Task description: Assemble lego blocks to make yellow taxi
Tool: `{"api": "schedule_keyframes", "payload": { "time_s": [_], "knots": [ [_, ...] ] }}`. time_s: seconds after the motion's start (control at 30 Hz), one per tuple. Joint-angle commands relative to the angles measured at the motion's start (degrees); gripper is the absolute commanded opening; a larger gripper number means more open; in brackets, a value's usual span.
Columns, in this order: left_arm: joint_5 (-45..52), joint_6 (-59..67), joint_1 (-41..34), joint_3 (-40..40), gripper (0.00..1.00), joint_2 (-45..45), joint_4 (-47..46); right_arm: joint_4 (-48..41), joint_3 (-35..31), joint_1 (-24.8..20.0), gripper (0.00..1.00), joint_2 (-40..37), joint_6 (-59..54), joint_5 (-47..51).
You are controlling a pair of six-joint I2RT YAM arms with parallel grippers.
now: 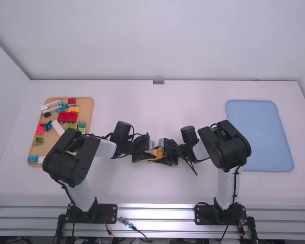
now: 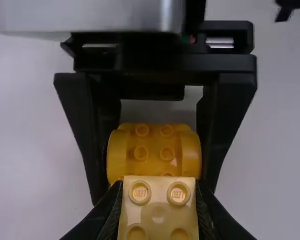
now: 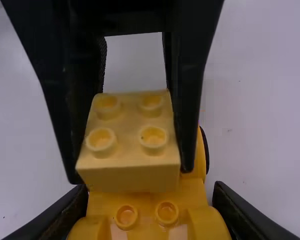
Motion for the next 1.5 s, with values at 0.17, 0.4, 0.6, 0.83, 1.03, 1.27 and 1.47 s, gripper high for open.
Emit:
{"api": "schedule_keyframes", "payload": {
  "time_s": [0.17,0.4,0.6,0.83,1.03,1.27,1.47],
  "knots": [
    [-4.74,0.86,-0.39,1.01,0.02,1.49,-3.56,-0.09,0.04,-0.17,0.52,1.06,0.35,-1.53],
    [-4.72,0.86,-0.33,1.07,0.22,1.49,-3.45,-0.09,0.04,-0.15,0.52,1.06,0.37,-1.55],
    [-4.55,0.66,-0.26,1.07,0.56,0.39,-3.56,-0.07,0.04,-0.15,0.52,1.06,0.35,-1.51],
    [-4.02,-1.26,-0.09,1.07,0.72,-5.46,-4.98,-0.28,0.04,-0.09,0.52,1.06,0.35,-1.36],
    [-1.57,-1.20,0.07,1.05,0.72,-11.82,-7.98,-0.26,0.04,-0.11,0.52,1.06,0.35,-1.33],
    [-3.48,2.17,0.09,1.05,0.02,-9.99,-11.06,-0.22,0.07,-0.11,0.53,1.06,0.35,-1.55],
    [-2.58,2.15,0.07,1.05,0.02,-4.63,-9.01,-0.09,0.04,-0.13,0.52,1.06,0.37,-1.53]
  ]
}}
